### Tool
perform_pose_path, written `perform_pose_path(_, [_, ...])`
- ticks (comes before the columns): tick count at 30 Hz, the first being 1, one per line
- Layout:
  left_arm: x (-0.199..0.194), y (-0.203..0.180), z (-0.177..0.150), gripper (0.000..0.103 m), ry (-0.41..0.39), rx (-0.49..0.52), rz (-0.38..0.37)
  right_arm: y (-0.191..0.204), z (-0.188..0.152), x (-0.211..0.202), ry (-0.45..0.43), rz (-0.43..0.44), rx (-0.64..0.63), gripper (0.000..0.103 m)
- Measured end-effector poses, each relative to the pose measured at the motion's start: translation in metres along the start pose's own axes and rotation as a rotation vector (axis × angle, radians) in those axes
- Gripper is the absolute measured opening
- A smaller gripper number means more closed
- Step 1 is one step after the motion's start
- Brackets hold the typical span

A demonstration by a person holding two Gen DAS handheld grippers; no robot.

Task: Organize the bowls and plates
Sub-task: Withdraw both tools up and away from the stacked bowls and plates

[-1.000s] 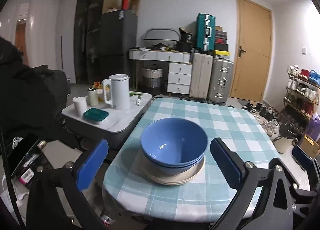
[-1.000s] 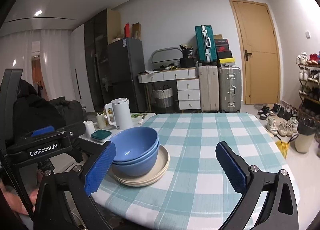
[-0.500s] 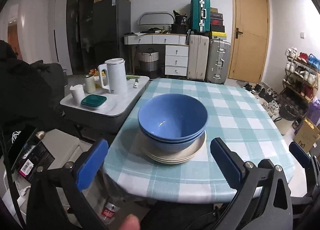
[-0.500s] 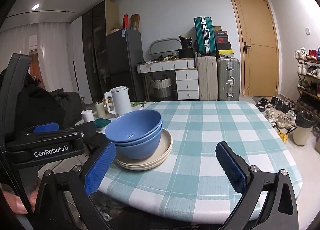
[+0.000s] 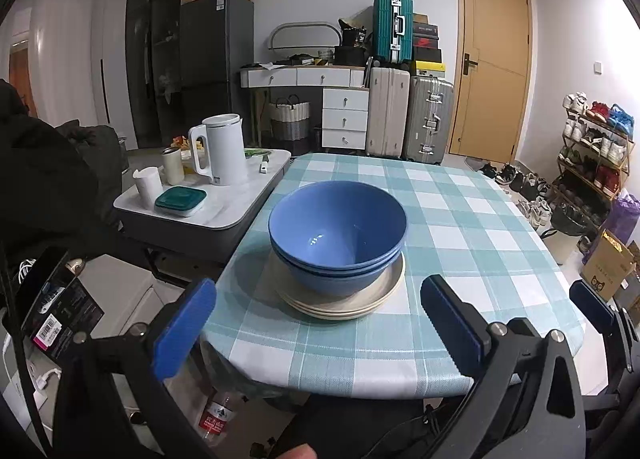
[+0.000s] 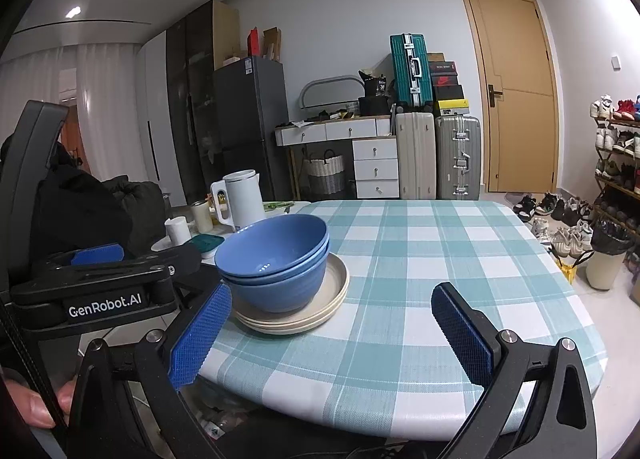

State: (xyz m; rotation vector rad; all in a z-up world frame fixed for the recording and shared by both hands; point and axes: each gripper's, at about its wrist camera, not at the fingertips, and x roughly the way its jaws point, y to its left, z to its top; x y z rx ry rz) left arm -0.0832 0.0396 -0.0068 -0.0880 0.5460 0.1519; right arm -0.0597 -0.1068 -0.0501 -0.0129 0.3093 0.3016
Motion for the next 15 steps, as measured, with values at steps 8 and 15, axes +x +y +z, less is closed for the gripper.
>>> perform_pose_path(8, [-0.001, -0.004, -0.001, 0.103, -0.004, 0.018, -0.009, -0.002, -0.004, -0.004, 0.000, -0.004, 0.010, 0.102])
perform_pose_path(15, [-0.007, -0.014, -0.005, 0.103, -0.063, 0.066, -0.033, -0.017, -0.011, -0.005, 0.006, -0.014, 0.041, 0.102])
